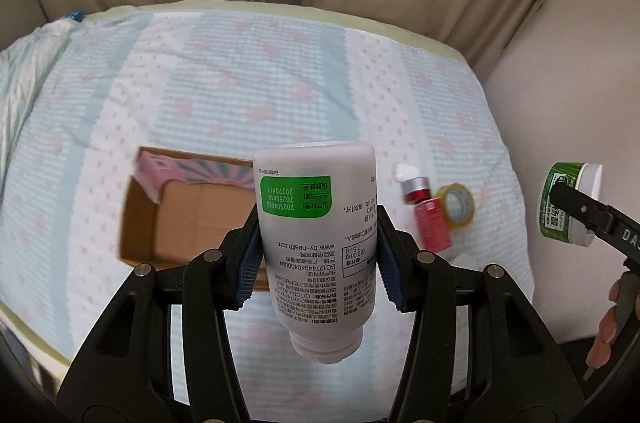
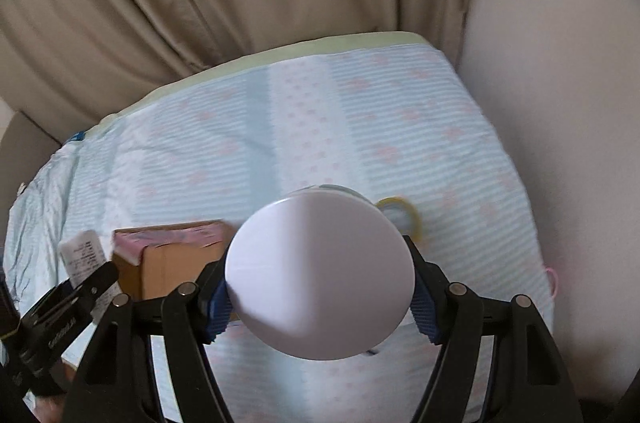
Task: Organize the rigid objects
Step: 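Carry the pill bottle and white jar toward the cardboard box with both tools, then release the pill bottle and white jar into the box, opening both tools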
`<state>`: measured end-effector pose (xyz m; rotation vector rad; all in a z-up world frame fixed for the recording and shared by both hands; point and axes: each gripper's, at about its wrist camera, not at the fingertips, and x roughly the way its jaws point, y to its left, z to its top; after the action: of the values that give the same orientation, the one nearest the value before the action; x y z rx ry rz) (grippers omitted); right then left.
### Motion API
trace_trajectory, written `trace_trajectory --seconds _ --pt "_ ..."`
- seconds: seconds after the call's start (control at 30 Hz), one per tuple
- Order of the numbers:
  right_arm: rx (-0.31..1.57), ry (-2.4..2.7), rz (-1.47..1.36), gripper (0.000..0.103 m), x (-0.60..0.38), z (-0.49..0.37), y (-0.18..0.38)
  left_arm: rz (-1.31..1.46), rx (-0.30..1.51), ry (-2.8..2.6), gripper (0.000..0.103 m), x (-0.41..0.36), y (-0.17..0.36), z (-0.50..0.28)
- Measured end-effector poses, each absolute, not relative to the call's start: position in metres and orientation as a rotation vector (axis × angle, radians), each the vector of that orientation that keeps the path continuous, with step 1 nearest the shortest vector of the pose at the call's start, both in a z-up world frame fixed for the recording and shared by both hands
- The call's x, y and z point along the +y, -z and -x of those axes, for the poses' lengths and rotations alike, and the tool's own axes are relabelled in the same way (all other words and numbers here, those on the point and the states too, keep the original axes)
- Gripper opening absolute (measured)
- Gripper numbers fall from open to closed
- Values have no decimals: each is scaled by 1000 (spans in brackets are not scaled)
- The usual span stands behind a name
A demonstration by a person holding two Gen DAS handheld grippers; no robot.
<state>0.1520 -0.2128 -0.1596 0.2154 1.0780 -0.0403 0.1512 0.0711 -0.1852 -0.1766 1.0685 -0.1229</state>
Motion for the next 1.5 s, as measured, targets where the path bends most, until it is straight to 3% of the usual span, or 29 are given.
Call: trace_trajectory --seconds 0.47,1.07,1.37,1.4,1.43,1.47,1.5 --pt "1108 22 -234 68 -37 -152 190 -46 1191 295 47 189 237 -202" --pt "1324 -219 58 67 41 -218 391 -268 1460 420 47 167 425 -277" --pt "1312 -265 55 64 37 -242 399 -308 1517 454 48 157 445 -289" --pt "1312 -272 42 64 36 -242 397 -309 1508 465 53 156 442 -288" --pt "1313 -272 37 64 35 -242 396 -308 1497 472 74 156 439 -288" --pt "1315 -271 38 64 35 -242 396 -330 1476 451 82 157 437 -288" --pt "1327 -272 41 66 35 -241 397 -351 1462 434 97 159 435 -290"
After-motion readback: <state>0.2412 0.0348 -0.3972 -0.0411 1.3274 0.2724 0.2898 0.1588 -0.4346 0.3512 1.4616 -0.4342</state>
